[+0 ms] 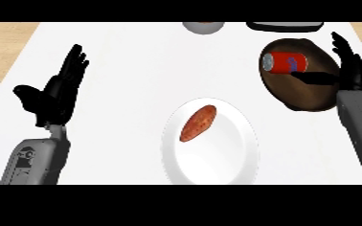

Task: Pick the can from the plate and place it in the pan

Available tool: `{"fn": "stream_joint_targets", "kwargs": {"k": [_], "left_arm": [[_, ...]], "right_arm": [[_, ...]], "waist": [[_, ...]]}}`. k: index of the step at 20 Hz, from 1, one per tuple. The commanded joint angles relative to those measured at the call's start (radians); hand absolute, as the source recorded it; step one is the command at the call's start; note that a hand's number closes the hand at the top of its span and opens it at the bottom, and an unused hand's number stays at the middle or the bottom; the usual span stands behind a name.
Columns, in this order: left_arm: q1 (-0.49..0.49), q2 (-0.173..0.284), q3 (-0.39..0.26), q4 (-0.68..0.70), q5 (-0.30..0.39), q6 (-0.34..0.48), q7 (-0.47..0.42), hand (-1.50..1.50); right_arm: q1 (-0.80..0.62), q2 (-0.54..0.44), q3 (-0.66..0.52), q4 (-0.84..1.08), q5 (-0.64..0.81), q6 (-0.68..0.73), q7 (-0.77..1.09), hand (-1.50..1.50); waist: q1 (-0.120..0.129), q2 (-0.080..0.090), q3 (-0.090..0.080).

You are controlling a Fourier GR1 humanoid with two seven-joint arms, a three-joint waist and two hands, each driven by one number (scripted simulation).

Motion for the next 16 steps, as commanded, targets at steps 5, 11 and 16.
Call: {"fn": "stream_joint_targets", "kwargs": {"k": [5, 11, 16], "left_arm": [[0.001, 0.039, 0.046, 0.022, 0.010, -0.014, 0.009, 0.00], [0.072, -0.003, 0.020, -0.028, -0.014, 0.021, 0.012, 0.00], [0.101, -0.002, 0.034, -0.015, -0.019, 0.026, -0.022, 0.00]], "right_arm": [[0.085, -0.048, -0.120, -0.056, -0.193, 0.268, -0.121, -1.50], [0.274, -0.029, -0.108, -0.265, -0.281, 0.476, -0.160, -1.50], [0.474, -0.004, -0.097, -0.504, -0.336, 0.588, -0.132, -1.50]], "waist": [[-0.052, -0.022, -0.004], [-0.077, -0.034, -0.007], [-0.102, -0.040, -0.009]]}}
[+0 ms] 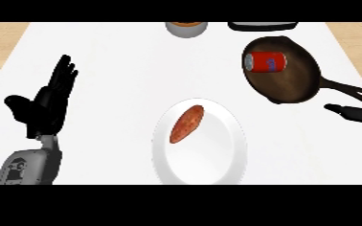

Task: Pick the can from the plate and place it in the pan

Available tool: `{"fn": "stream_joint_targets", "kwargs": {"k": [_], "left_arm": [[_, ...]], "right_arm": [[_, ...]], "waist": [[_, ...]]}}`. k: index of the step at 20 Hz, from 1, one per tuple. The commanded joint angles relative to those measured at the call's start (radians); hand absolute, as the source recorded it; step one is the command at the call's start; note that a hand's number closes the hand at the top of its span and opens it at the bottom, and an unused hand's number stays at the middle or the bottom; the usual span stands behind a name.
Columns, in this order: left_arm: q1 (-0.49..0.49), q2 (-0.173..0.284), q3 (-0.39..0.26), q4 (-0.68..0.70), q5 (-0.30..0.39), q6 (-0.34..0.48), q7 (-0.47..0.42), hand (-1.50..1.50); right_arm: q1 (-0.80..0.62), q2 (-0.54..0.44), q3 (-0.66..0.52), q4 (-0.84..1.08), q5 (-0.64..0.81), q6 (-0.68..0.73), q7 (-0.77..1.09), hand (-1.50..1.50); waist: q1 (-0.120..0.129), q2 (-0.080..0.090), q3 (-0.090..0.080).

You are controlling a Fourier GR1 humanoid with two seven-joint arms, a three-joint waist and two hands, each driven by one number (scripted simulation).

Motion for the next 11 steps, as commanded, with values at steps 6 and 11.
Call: {"fn": "stream_joint_targets", "kwargs": {"k": [6, 11], "left_arm": [[-0.015, 0.013, 0.022, -0.019, 0.010, 0.001, 0.026, 0.00], [-0.039, 0.006, 0.011, 0.015, 0.004, -0.016, 0.005, 0.00]], "right_arm": [[0.363, 0.130, 0.007, -0.557, -0.137, 0.131, 0.187, -1.50], [0.572, 0.183, 0.000, -0.920, -0.177, 0.138, 0.340, -1.50]], "waist": [[-0.008, 0.001, -0.001], [0.019, 0.012, 0.002]]}}
